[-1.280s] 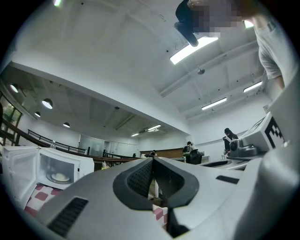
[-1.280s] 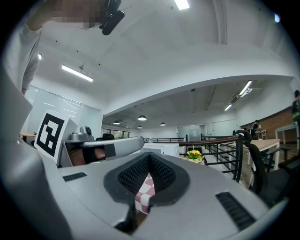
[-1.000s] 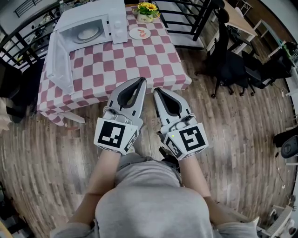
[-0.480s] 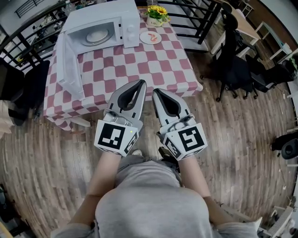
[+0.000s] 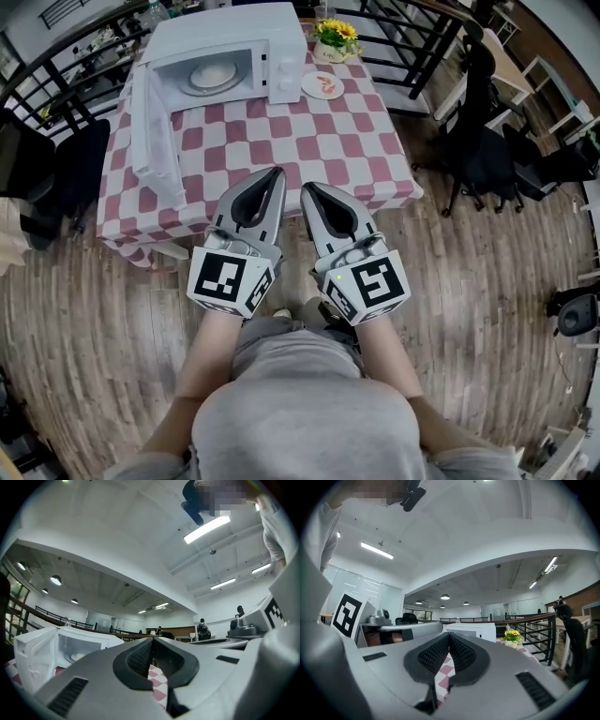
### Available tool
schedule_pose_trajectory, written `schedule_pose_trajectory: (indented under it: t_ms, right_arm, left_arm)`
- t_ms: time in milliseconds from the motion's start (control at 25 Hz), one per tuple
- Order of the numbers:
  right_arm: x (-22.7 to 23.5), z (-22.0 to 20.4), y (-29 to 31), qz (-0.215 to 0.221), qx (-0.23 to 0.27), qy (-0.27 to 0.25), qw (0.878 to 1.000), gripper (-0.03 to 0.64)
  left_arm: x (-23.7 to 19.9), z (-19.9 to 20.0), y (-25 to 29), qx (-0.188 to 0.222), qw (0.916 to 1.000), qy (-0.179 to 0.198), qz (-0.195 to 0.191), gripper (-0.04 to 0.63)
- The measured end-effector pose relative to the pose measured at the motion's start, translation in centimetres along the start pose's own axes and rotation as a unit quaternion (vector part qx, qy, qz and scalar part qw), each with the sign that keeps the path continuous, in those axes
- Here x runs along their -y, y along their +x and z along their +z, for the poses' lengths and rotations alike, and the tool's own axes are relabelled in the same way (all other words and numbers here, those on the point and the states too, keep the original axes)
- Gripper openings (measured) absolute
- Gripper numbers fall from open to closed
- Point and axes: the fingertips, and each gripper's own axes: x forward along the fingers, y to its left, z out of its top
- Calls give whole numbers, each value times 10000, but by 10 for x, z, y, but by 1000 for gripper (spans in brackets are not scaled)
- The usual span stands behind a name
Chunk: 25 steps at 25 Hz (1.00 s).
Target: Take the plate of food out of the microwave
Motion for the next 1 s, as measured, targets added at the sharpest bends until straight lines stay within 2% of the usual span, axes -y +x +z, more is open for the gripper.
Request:
schedule_pose_trajectory:
  t_ms: [280,520,720,1000]
  right_arm:
    - [-2,-1,19,200,-109,-24,9997,26]
    - [-1,-5,51,489,-86,46,9988,26]
    - [3,-9,76,743,-90,-16,9972,26]
    - [26,-11,106,995,-38,49,9950,26]
  left_arm:
    - [-22,-2,0,-58,9996,-115,270,5]
    - [-57,-6,4,-143,9969,-125,757,4]
    - [-89,-11,16,-146,9926,-315,1160,5]
    - [-109,-13,44,-180,9910,-272,1295,5]
